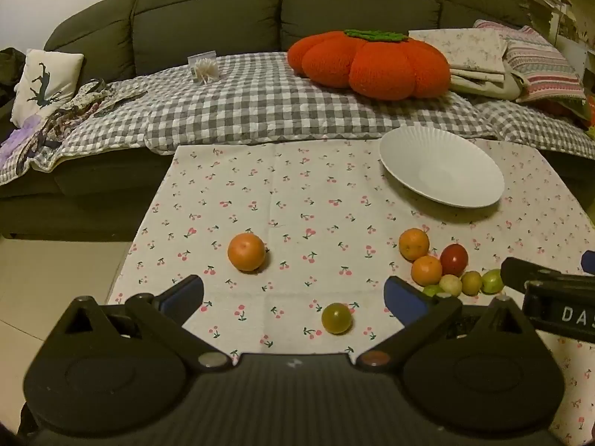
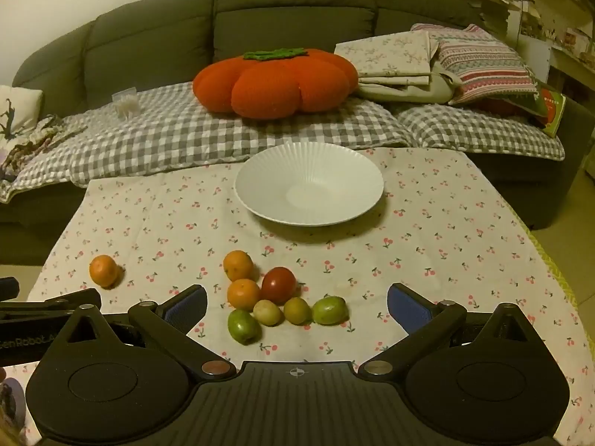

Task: Organize fruits
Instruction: 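Move the left tool to the mandarin while the right tool approaches a green lime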

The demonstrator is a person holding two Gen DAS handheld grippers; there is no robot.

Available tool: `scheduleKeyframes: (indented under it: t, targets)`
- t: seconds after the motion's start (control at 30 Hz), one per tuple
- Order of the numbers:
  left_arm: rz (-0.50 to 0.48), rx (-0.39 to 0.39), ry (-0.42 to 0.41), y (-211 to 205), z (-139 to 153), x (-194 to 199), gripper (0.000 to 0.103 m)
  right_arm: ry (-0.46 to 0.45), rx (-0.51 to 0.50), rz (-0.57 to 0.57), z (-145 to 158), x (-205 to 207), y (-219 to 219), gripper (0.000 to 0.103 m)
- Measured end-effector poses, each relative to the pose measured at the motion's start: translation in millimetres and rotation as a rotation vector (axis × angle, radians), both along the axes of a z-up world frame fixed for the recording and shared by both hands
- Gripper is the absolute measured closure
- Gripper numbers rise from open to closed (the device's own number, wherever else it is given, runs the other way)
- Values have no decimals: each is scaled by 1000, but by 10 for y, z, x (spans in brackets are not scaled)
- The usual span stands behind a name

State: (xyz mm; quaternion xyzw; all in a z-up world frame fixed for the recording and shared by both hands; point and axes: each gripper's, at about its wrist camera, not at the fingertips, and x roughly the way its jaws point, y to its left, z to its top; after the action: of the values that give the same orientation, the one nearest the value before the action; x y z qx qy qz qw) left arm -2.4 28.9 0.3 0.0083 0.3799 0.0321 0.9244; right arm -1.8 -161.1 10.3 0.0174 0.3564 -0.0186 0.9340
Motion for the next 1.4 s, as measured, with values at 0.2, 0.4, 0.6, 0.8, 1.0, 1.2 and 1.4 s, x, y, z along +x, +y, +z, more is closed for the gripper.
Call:
scheduleKeyframes:
  t: [0.2,0.4,0.6,0.8,1.0,1.2,1.4]
  targets:
    - [6,14,-5,2,-18,17,1,-6,-11,-3,-1,21,2,0]
    - [14,34,-1,-13,-35,43,1,-4,5,-10,-46,-20,14,0]
    - [14,40,0,-24,-44,44,1,-11,5,-8,-56,31,2,0]
    - [18,45,0,-19,-66,50,1,-18,20,-4,-60,42,-15,0]
    - [18,62,-1,-26,-92,67,1,-9,21,0,-99,80,-68,0]
    - [26,57,19,23,-110,154,1,82,75,4,-168,161,-186,0]
    - [95,36,16,237,-111,377,1,39,74,-42,-210,267,-455,0]
